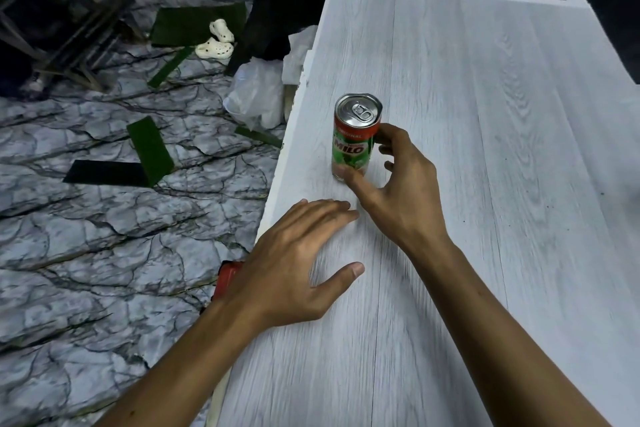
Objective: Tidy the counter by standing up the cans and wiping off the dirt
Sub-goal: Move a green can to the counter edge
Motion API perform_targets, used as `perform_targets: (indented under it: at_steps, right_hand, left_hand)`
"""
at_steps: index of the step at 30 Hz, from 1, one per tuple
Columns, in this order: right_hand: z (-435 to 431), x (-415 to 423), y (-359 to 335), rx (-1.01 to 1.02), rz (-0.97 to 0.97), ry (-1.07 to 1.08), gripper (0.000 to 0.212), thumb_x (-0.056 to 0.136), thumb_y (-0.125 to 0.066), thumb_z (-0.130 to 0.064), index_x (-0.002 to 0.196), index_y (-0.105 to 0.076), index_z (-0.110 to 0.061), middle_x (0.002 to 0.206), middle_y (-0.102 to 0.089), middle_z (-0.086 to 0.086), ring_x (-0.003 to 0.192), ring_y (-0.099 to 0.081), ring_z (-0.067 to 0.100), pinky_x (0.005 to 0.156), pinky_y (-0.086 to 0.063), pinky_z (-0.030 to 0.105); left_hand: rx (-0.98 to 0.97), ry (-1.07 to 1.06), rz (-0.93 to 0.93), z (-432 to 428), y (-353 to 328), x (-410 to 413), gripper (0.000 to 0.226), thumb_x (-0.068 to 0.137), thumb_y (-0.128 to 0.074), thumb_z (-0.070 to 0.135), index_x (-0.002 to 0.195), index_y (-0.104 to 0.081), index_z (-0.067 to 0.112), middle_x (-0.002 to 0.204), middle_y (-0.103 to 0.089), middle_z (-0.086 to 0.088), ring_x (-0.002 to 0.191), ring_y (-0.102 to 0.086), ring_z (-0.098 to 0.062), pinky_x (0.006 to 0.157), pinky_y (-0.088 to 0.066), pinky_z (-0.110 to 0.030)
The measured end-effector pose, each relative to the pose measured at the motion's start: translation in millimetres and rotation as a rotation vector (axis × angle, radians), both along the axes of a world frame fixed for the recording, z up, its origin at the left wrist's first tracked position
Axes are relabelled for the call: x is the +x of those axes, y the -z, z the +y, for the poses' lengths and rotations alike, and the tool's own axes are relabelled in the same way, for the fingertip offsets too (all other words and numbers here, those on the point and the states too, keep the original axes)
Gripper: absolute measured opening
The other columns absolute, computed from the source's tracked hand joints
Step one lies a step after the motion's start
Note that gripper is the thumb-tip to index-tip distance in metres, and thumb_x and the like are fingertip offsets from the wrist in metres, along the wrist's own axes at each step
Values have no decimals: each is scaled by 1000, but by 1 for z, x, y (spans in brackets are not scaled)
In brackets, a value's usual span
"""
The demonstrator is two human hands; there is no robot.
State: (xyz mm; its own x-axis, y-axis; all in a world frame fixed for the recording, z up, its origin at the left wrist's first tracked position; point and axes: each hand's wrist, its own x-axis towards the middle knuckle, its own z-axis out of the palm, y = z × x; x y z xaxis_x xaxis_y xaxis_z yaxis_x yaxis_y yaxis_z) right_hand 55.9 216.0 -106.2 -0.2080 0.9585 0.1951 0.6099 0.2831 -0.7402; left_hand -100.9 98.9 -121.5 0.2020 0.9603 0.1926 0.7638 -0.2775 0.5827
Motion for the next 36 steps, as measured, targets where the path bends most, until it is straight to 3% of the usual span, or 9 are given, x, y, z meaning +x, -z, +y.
perform_targets:
  at_steps: [7,14,25,36]
  right_hand:
    - [-17,30,-4,-8,-219,-22,70,98,-55,-61,153,-45,-19,156,-49,0,143,-46,18,107,-35,25]
    - [-43,69,-9,3,-321,-92,67,101,-44,-59,155,-44,-20,164,-38,0,152,-32,16,120,-32,35]
    - [-84,138,-11,-64,-432,-158,71,100,-20,-68,161,-31,-34,170,-21,-4,158,-13,14,128,-15,41]
    - [-121,228,-23,-89,-470,-47,67,102,-26,-65,160,-32,-32,169,-24,-3,158,-16,16,127,-18,40]
  left_hand:
    - [-17,-18,15,0,-1,10,62,98,-62,50,151,-50,19,156,-48,6,149,-37,-8,122,-33,-43]
    - [-44,-50,6,4,-2,29,63,98,-60,49,153,-47,21,158,-46,7,148,-37,-8,119,-37,-39]
    - [-78,1,39,8,-9,80,66,97,-58,53,156,-41,29,165,-36,12,153,-27,-3,126,-27,-33]
    - [-91,128,67,6,-18,164,69,96,-53,58,157,-38,30,166,-34,13,154,-24,-4,128,-22,-38]
